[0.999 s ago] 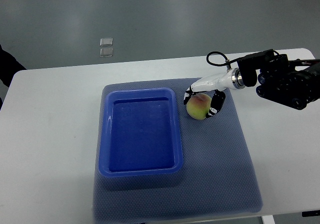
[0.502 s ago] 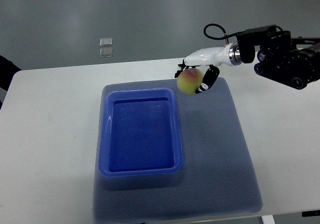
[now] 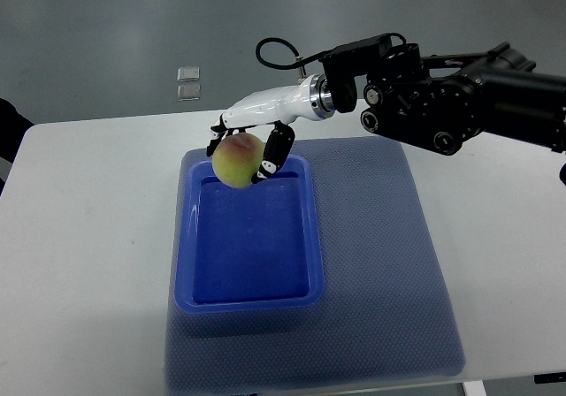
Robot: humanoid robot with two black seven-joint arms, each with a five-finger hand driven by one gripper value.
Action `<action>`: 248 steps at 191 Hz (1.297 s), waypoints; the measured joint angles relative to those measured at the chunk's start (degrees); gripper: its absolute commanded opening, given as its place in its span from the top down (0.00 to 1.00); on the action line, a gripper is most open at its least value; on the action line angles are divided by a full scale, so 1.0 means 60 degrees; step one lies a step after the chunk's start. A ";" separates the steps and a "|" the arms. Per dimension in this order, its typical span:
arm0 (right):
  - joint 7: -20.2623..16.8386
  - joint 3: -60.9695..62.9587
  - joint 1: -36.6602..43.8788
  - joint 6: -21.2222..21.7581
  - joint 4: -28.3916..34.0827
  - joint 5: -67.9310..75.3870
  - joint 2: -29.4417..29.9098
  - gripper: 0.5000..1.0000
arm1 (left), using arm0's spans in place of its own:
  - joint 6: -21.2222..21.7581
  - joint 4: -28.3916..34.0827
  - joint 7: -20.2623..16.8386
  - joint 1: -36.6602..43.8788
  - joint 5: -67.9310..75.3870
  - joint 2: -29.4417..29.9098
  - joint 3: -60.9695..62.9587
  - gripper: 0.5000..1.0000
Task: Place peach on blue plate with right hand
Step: 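Lift the peach with the right hand and carry it over the blue tray, then lower the peach into the blue tray and open the right hand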
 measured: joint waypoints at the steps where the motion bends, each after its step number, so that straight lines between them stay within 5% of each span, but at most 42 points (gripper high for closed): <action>1: 0.0002 -0.0010 -0.0005 0.0001 0.0000 -0.0003 0.0026 0.56 | 0.0000 0.0000 0.0000 0.0000 0.0000 0.0000 0.0000 0.00; 109: -0.0013 -0.0702 -0.1108 -0.0119 -0.0920 -0.0109 0.0774 0.29 | 0.0004 -0.0062 0.0000 -0.0014 0.0000 0.0000 0.0000 0.00; 138: -0.0016 -0.0707 -0.1118 -0.0096 -0.0931 -0.0109 0.0774 0.14 | 0.0000 -0.0039 0.0000 -0.0014 0.0000 0.0000 -0.0001 0.00; 209: -0.0015 -0.0650 -0.0909 -0.0012 -0.0924 0.0119 0.0774 0.14 | 0.0053 0.0000 0.0001 -0.0014 0.0000 0.0000 0.0014 0.00; 248: -0.0141 -0.0110 -0.0430 -0.0046 -0.0934 0.2264 0.0761 0.15 | 0.0054 -0.0003 0.0001 -0.0014 0.0000 0.0000 0.0016 0.00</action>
